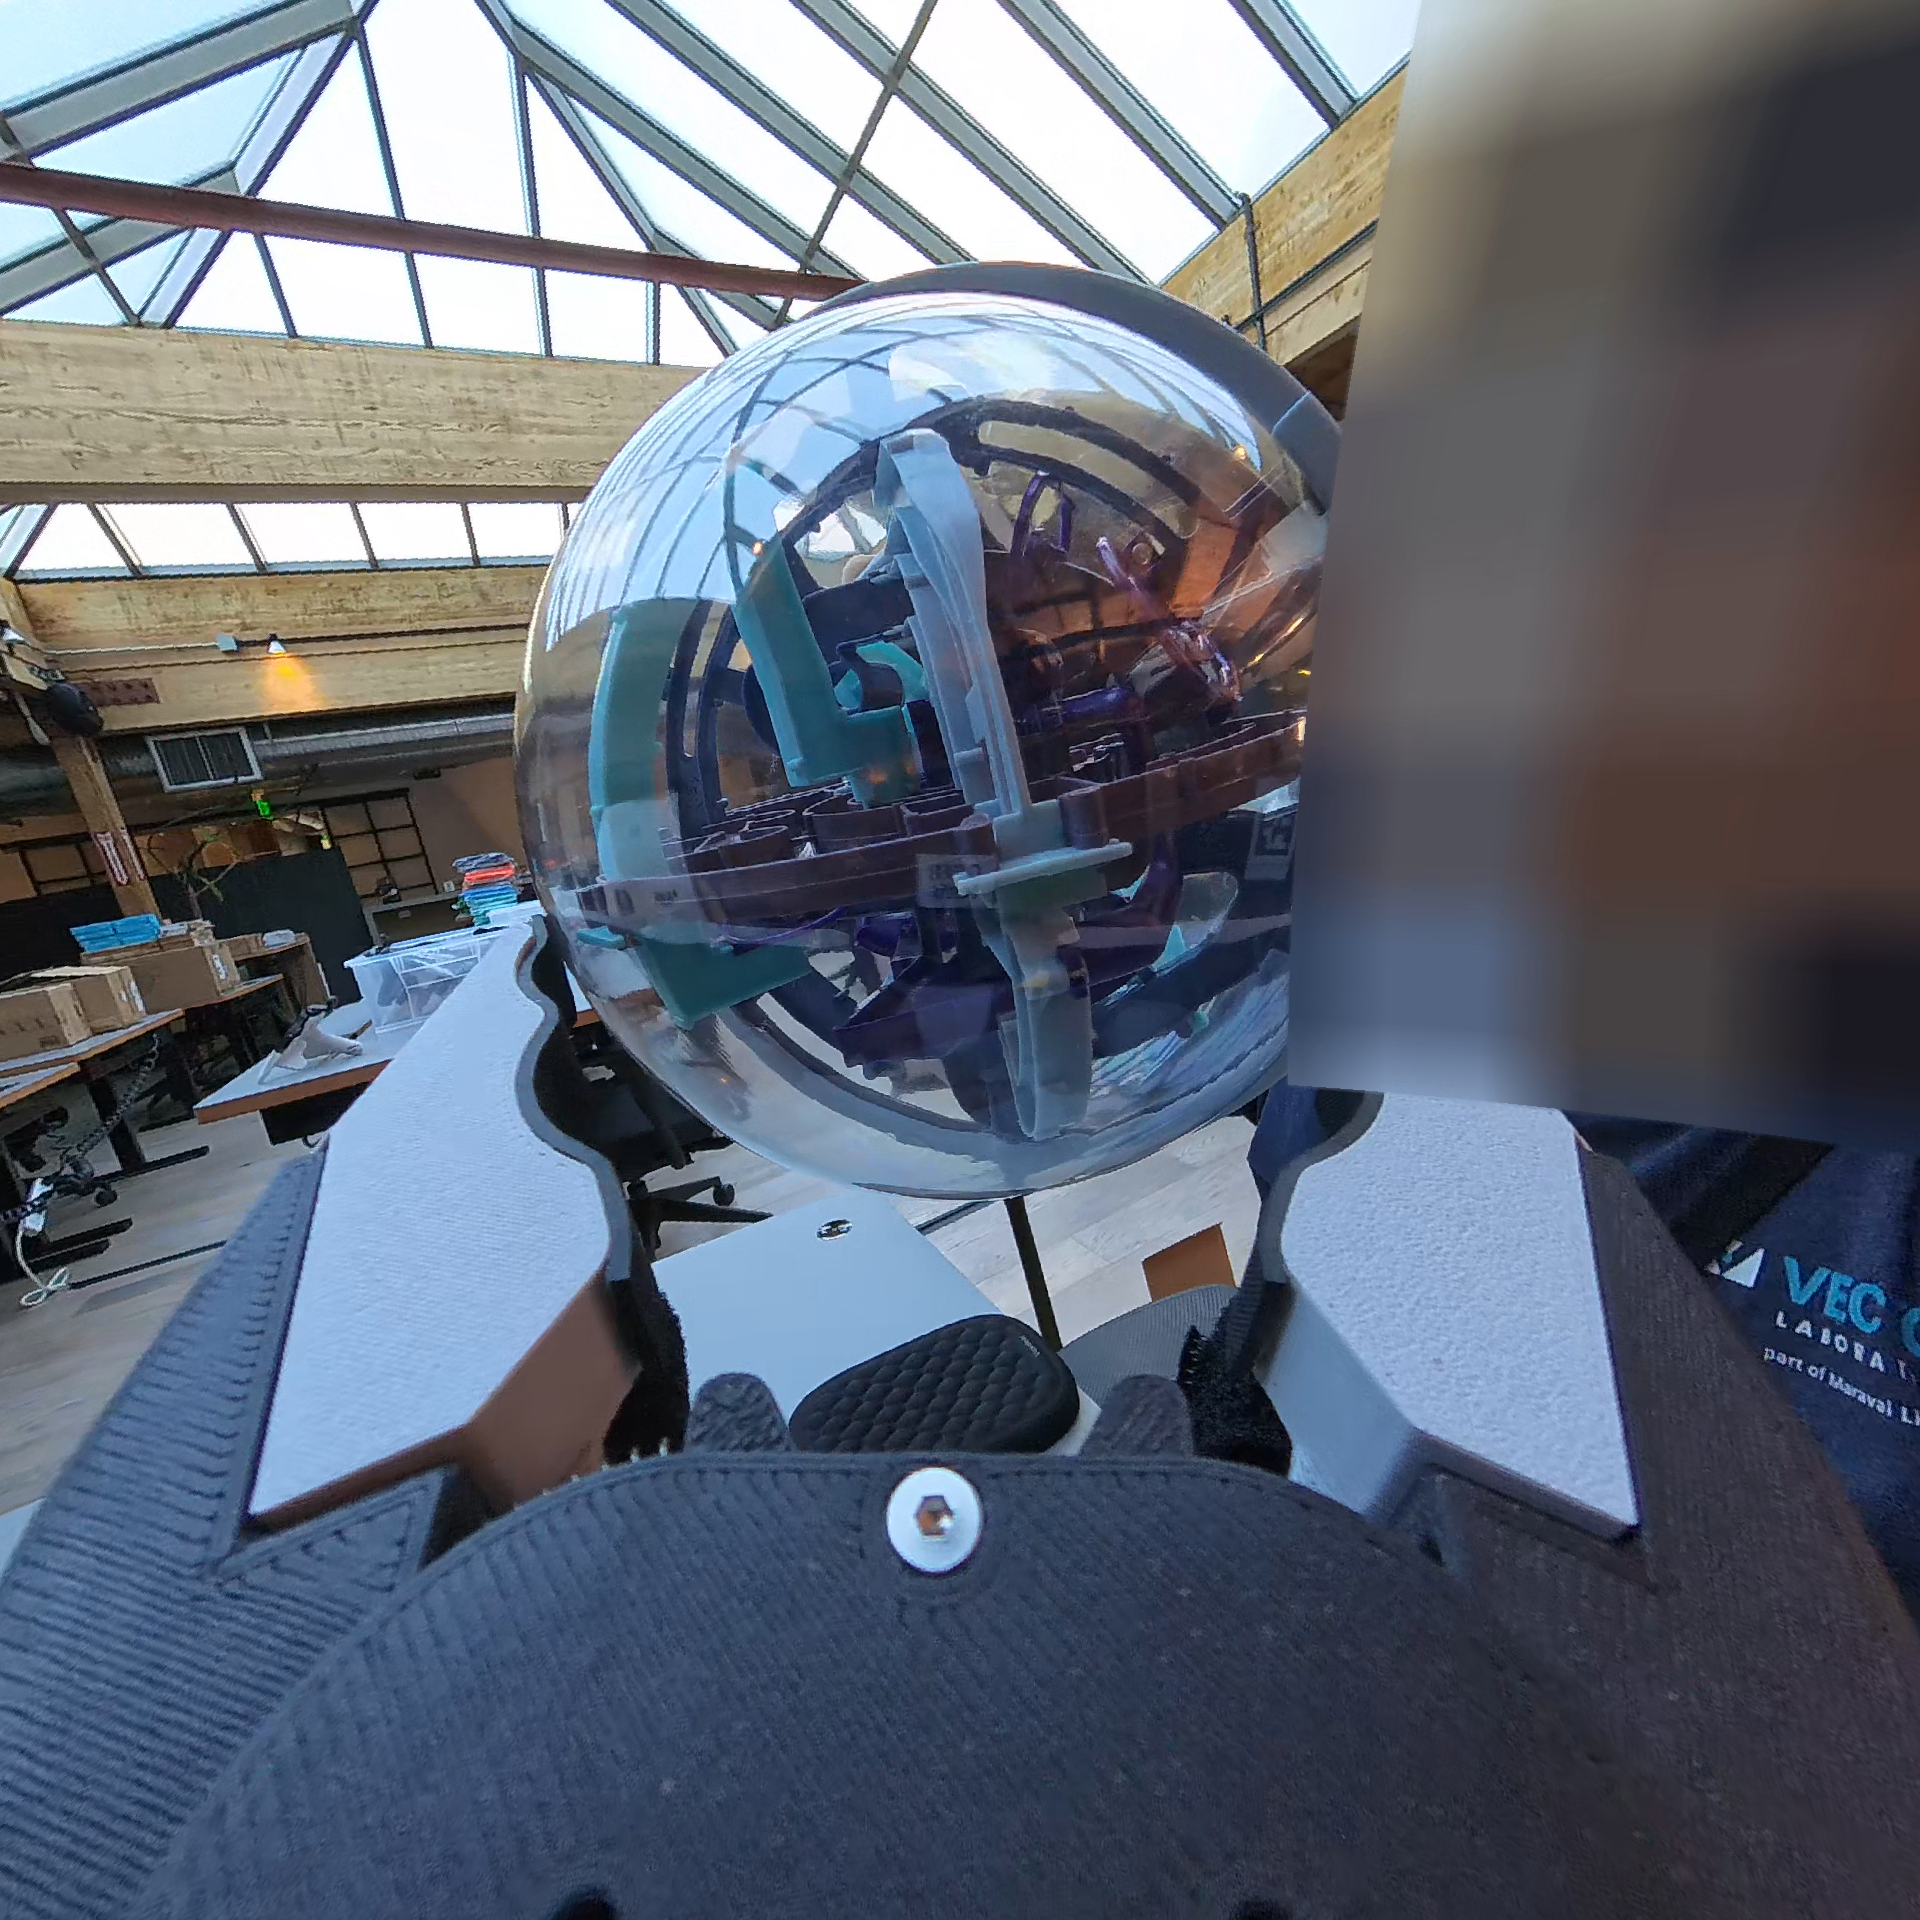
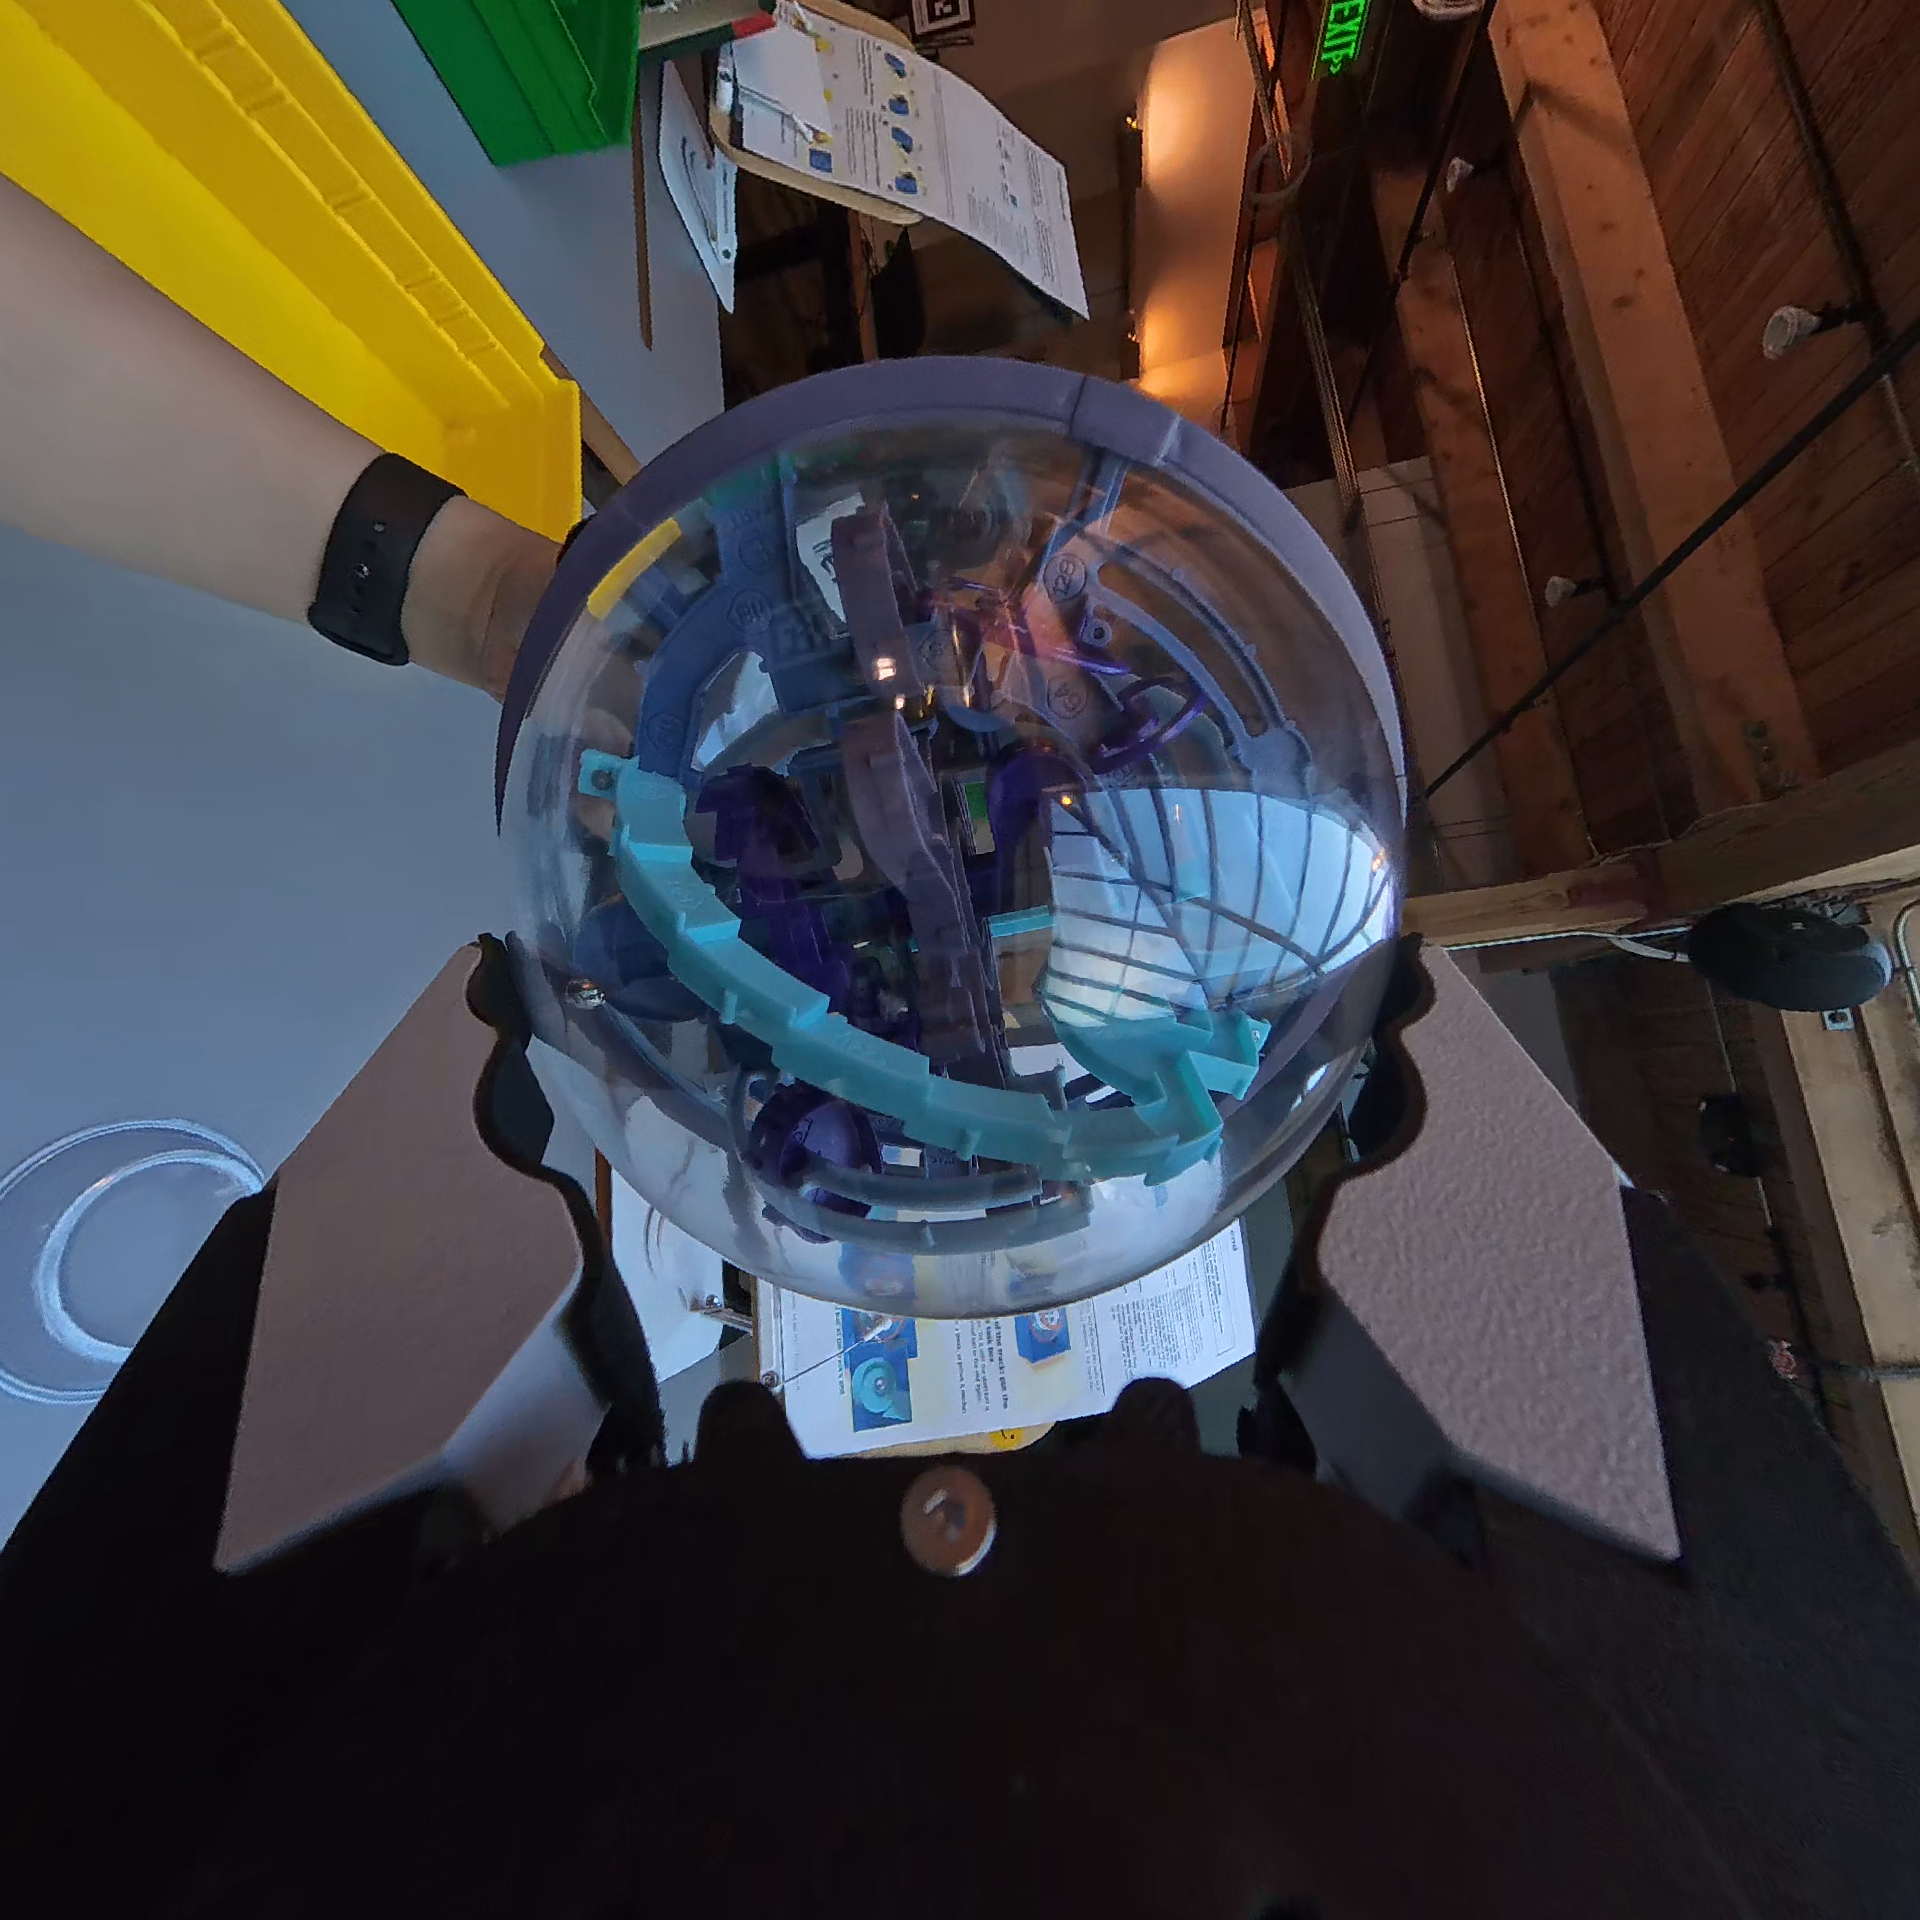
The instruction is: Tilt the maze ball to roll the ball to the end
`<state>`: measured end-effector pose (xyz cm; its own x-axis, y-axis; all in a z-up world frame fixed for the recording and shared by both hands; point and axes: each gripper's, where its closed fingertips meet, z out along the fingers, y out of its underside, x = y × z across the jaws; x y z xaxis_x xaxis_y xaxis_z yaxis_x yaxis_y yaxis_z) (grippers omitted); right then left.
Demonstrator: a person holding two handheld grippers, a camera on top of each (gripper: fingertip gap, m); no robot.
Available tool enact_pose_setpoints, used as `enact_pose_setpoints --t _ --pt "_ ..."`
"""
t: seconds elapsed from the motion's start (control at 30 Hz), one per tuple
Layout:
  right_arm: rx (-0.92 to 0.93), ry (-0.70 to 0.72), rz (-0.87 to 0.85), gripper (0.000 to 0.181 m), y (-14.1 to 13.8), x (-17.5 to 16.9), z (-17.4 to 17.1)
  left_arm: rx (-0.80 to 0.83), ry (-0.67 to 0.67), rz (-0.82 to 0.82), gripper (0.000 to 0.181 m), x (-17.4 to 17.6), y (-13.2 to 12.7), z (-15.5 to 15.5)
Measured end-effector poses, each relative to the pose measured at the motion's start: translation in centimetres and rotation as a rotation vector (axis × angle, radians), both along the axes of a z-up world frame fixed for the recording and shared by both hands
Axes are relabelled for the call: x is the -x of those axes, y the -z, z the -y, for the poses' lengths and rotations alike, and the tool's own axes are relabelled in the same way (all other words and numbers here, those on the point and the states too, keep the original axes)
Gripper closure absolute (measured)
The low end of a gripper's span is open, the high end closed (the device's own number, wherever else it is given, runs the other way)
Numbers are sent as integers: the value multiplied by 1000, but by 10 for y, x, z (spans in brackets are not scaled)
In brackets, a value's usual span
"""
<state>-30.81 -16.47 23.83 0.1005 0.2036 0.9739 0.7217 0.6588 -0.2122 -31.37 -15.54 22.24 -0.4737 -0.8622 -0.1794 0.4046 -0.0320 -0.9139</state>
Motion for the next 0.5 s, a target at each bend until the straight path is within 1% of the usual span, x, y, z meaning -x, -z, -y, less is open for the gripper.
enact_pose_setpoints --t 0.5 --pt "47 36 18 24 16 -5 -9 46 31 15 39 -6 17 -8"
